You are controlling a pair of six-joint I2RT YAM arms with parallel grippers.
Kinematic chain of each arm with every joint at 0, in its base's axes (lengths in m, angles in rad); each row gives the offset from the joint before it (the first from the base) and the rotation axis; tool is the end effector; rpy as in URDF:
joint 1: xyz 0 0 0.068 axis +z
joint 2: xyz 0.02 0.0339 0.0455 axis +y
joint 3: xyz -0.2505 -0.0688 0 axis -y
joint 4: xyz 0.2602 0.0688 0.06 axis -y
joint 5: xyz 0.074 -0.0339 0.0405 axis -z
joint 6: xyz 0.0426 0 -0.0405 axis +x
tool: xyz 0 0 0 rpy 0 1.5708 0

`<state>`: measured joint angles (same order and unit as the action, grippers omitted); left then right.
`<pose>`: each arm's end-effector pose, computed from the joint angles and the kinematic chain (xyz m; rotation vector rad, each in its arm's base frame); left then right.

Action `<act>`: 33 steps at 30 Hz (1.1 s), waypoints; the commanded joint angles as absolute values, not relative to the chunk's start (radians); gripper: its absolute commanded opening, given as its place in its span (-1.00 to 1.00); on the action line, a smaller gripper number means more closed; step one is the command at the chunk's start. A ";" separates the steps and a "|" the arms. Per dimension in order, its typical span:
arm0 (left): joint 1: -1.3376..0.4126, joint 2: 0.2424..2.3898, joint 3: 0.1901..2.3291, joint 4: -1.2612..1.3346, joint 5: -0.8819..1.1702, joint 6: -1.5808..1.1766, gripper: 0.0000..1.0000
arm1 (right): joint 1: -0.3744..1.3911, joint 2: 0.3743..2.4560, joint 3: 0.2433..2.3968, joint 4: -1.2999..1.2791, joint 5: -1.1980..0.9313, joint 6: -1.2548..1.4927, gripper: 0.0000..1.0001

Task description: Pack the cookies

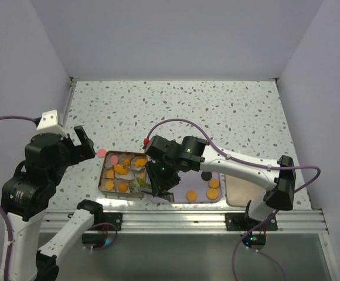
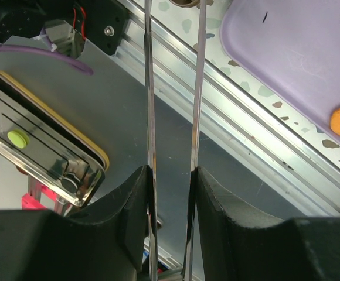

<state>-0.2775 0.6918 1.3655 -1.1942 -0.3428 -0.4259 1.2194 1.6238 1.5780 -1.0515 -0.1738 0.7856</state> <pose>0.0924 -0.0114 0.4258 -0.3568 2.0280 -0.0760 0.1132 0.3300 0.3085 -0.6933 2.8587 0.7359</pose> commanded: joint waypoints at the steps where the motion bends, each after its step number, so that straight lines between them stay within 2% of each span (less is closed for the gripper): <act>1: -0.285 0.681 1.362 -1.189 -0.345 -0.445 1.00 | 1.226 1.617 1.557 -1.022 -0.199 0.784 -0.36; 3: -0.284 0.678 1.358 -1.189 -0.344 -0.445 1.00 | 1.224 1.614 1.549 -1.014 -0.201 0.785 -0.35; 13: -0.284 0.670 1.362 -1.203 -0.345 -0.453 1.00 | 1.226 1.611 1.542 -1.020 -0.192 0.779 -0.08; 25: -0.284 0.680 1.365 -1.204 -0.354 -0.451 1.00 | 1.223 1.557 1.606 -1.072 -0.089 0.765 -0.09; 31: -0.284 0.693 1.362 -1.187 -0.342 -0.453 1.00 | 1.089 1.543 1.686 -1.091 -0.058 0.707 -0.09; 33: -0.284 0.698 1.356 -1.177 -0.327 -0.454 1.00 | 0.952 1.560 1.687 -1.075 -0.072 0.649 -0.09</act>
